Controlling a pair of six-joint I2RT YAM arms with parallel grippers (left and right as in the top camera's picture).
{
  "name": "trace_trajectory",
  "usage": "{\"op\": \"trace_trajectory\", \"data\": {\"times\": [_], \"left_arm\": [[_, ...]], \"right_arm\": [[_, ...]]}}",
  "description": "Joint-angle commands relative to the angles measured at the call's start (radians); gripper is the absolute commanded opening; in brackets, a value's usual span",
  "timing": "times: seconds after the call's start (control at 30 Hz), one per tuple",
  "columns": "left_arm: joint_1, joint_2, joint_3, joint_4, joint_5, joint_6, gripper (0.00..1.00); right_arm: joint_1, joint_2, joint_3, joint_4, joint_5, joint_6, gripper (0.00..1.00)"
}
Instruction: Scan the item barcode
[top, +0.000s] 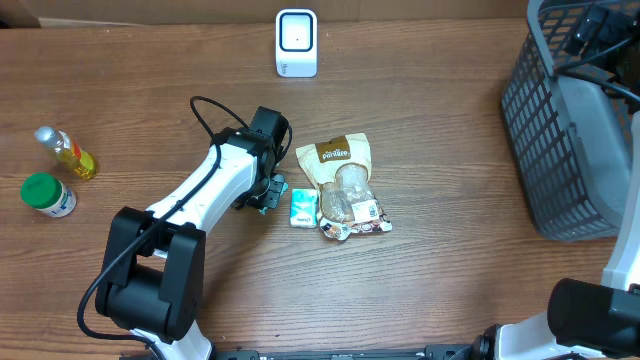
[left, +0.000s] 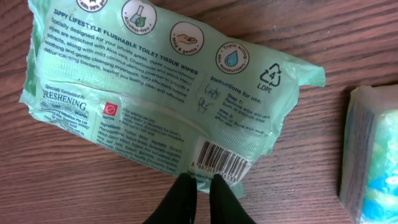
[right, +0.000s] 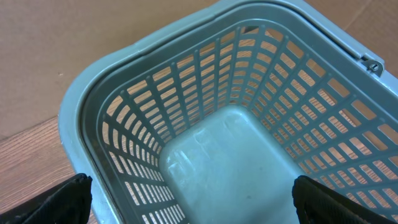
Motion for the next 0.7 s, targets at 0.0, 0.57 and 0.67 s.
{"op": "trace_trajectory", "data": {"times": [0.0,0.57,0.67], "left_arm": [[-0.001,-0.007,-0.006,0.002,0.013,-0.01,0.11],[0.0,-0.007,-0.006,-0.019,0.013,-0.111,0.04],[0.0,-0.007,-0.006,-0.019,0.013,-0.142,0.04]], "right_arm": [[-0.001,-0.01,0.018,0.004,0.01,0.004,1.0],[-0.001,-0.01,0.018,0.004,0.01,0.004,1.0],[-0.001,-0.01,0.018,0.004,0.01,0.004,1.0]]}}
